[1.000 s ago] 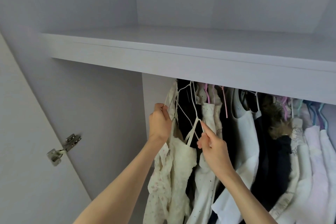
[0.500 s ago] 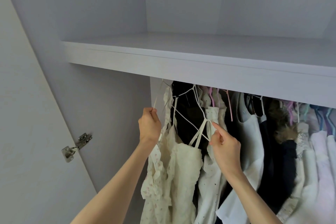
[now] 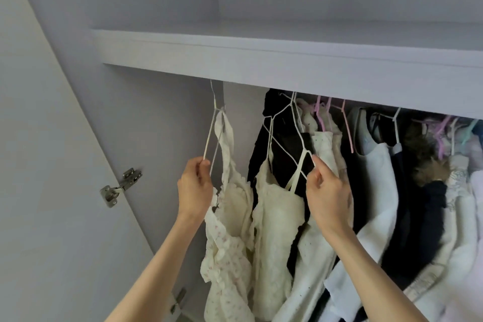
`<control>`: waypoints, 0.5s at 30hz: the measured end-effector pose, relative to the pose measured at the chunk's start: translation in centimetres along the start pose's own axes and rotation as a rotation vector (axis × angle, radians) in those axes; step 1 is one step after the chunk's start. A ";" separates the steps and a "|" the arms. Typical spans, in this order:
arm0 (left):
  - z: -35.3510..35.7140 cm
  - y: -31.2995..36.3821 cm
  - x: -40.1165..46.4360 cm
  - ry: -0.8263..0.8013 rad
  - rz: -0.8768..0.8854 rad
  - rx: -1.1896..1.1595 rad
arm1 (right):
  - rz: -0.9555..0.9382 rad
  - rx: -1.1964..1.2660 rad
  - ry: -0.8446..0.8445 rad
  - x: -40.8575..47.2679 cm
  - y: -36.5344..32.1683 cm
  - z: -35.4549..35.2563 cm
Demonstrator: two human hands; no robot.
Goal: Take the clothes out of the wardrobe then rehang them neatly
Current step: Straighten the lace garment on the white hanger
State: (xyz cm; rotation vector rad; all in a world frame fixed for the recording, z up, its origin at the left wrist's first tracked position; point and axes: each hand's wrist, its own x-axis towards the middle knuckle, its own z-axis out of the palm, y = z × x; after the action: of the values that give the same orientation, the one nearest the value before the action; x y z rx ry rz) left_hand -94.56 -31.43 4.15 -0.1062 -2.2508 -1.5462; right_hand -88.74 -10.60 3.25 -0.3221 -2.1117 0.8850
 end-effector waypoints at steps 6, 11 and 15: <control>-2.3 -1.2 -1.6 -0.026 -0.010 0.049 | -0.046 0.021 0.009 -1.2 -0.7 1.7; -4.1 -1.9 -3.8 -0.027 -0.030 0.047 | -0.223 -0.074 0.086 -2.5 -1.1 1.8; -6.4 -1.9 -5.5 -0.004 -0.034 0.003 | -0.338 -0.028 -0.068 -4.3 -4.3 2.2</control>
State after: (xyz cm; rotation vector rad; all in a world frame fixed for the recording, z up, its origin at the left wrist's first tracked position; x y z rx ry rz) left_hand -88.26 -37.07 2.36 -0.0700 -2.2690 -1.5609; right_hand -87.38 -16.89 2.75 0.0527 -2.1581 0.6756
